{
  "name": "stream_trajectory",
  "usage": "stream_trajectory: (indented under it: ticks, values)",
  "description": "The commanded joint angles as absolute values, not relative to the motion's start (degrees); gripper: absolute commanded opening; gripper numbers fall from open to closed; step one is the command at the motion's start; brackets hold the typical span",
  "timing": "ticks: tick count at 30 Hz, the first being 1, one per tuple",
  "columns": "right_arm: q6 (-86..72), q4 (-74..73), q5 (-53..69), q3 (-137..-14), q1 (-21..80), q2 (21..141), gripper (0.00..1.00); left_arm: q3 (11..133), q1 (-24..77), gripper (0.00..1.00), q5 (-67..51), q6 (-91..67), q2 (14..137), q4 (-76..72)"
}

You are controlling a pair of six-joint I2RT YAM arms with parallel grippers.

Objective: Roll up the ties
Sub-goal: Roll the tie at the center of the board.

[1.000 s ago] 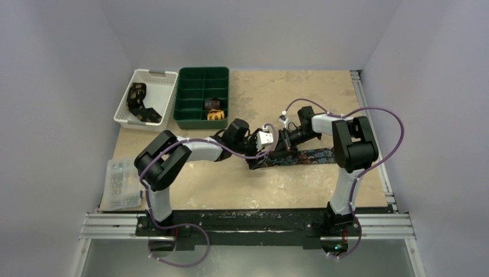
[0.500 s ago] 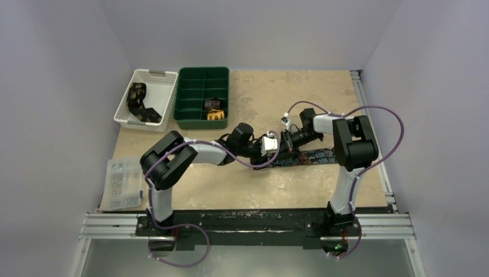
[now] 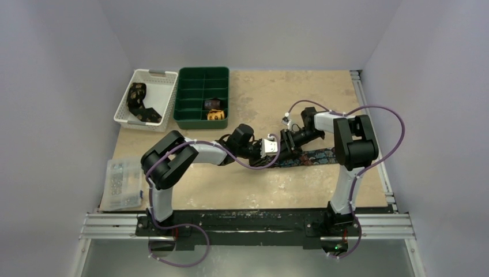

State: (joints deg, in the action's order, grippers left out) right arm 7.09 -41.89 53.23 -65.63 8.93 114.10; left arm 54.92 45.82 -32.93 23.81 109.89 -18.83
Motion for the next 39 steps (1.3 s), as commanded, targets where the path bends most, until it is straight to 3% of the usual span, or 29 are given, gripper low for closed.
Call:
stream_trajectory:
  ticks: [1, 7, 13, 24, 31, 39]
  values:
    - [9.82, -47.23, 50.53, -68.50, 5.78, 111.21, 0.42, 55.12, 45.41, 0.09, -31.05, 24.63, 110.09, -14.77]
    - [5.15, -45.60, 50.70, -66.89, 3.11, 113.90, 0.30, 55.85, 44.67, 0.08, -32.77, 22.34, 109.96, -15.37]
    - [4.60, -43.66, 43.76, -65.77, 3.26, 116.72, 0.26, 56.14, 44.47, 0.07, -33.58, 19.80, 106.23, -18.44]
    - [3.75, -40.33, 38.93, -65.06, 3.34, 117.36, 0.27, 60.31, 44.47, 0.09, -39.77, 24.26, 103.65, -6.97]
    - [4.09, -39.59, 39.39, -64.77, 3.34, 116.73, 0.28, 63.51, 45.08, 0.09, -32.29, 31.21, 107.46, 9.83]
    - [6.54, -39.72, 48.89, -64.39, 3.95, 110.16, 0.38, 69.21, 46.20, 0.11, -24.26, 30.81, 112.58, 18.28]
